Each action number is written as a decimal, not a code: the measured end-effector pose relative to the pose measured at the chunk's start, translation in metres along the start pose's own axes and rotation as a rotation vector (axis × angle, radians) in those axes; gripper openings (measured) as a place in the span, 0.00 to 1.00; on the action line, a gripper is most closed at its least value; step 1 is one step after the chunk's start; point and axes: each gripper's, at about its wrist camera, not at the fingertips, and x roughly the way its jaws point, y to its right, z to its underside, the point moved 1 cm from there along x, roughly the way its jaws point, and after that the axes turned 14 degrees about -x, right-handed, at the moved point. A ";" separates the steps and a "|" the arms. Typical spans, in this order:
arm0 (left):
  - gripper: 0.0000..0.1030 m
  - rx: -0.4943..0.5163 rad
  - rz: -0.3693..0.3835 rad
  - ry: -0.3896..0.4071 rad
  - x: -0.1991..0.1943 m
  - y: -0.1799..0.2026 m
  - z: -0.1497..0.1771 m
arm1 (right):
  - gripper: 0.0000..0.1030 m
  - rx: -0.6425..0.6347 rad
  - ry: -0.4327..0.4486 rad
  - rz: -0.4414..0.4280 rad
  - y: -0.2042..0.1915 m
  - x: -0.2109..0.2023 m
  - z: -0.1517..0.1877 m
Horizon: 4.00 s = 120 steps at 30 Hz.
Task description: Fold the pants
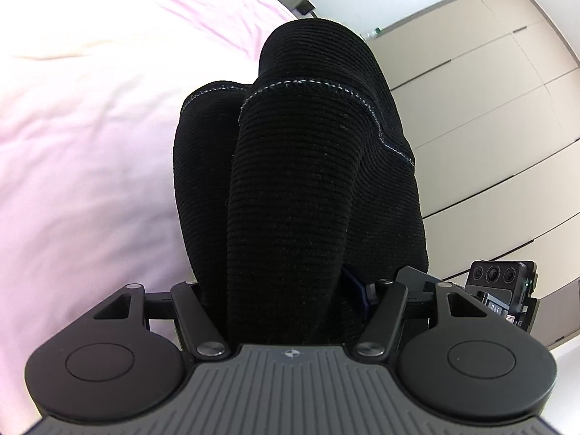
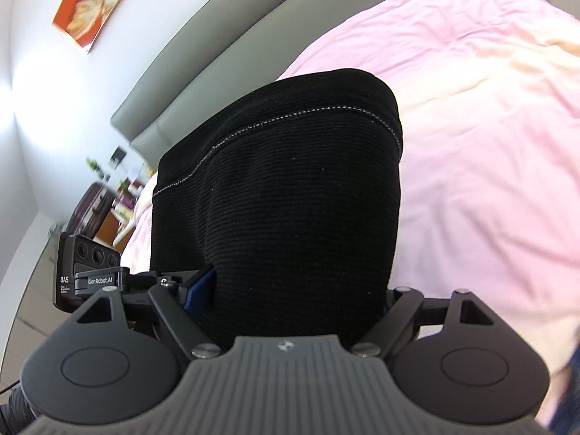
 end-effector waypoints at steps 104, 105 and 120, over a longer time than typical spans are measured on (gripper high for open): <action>0.98 0.441 -0.728 0.295 0.012 0.096 0.094 | 0.95 -0.030 0.041 0.664 -0.129 -0.051 0.107; 0.98 0.441 -0.729 0.295 0.012 0.096 0.094 | 0.95 -0.031 0.041 0.664 -0.129 -0.051 0.107; 0.98 0.444 -0.731 0.291 0.011 0.095 0.093 | 0.95 -0.024 0.041 0.666 -0.128 -0.051 0.109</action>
